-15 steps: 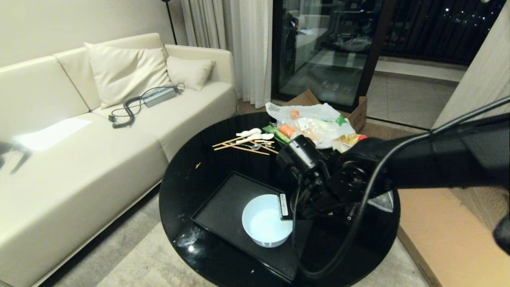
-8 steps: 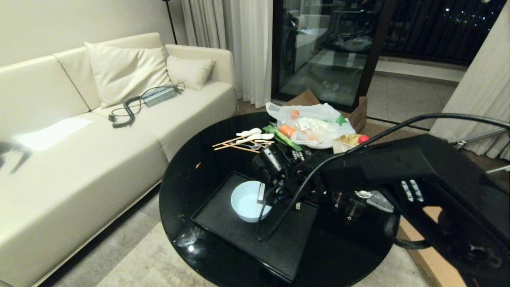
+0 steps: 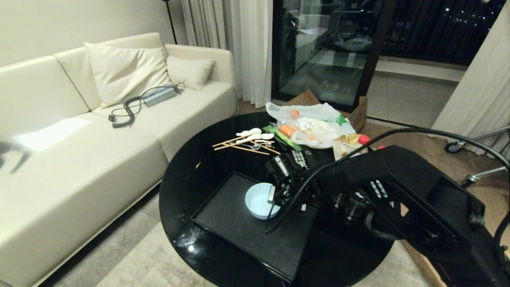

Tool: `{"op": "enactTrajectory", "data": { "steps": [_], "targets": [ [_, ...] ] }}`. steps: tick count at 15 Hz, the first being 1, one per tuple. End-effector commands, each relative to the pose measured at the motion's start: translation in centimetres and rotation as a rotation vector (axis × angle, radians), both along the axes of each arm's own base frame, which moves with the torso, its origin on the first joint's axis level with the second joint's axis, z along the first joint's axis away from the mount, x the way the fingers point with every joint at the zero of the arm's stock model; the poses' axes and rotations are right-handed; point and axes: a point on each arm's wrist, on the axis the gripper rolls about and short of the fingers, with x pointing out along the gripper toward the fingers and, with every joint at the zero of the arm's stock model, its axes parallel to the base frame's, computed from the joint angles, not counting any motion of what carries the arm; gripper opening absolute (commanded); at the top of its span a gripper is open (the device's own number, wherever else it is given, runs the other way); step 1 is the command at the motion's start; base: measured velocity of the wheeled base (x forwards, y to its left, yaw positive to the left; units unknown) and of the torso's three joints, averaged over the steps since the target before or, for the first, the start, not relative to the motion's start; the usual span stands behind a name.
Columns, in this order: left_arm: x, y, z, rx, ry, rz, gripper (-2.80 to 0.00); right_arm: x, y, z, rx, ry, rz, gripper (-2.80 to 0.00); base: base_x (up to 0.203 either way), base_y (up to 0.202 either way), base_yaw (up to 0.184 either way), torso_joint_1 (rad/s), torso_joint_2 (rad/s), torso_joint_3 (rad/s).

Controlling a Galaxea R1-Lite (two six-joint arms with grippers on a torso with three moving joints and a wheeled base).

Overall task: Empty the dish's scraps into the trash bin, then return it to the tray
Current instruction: Put the bowl back to the table

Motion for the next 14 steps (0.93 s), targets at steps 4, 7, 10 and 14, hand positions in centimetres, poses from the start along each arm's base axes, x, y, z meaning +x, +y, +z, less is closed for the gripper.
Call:
{"op": "enactTrajectory", "data": {
  "steps": [4,7,10,14],
  "targets": [
    [0.00,0.00,0.00,-0.001,-0.001,0.000,-2.80,0.95,-1.14,-1.23,-0.010,0.018,-0.034,-2.80,0.000,0.000,0.000,0.000,0.00,0.000],
    [0.00,0.00,0.00,-0.001,-0.001,0.000,-2.80,0.97,-1.22,-1.59,-0.016,0.027,-0.036,-2.80,0.000,0.000,0.000,0.000,0.00,0.000],
    [0.00,0.00,0.00,-0.001,-0.001,0.000,-2.80,1.04,-1.35,-1.58,-0.017,0.028,-0.039,0.00,0.000,0.000,0.000,0.000,0.00,0.000],
    [0.00,0.00,0.00,-0.001,-0.001,0.000,-2.80,1.04,-1.36,-1.20,-0.013,0.020,-0.040,0.00,0.000,0.000,0.000,0.000,0.00,0.000]
  ]
}}
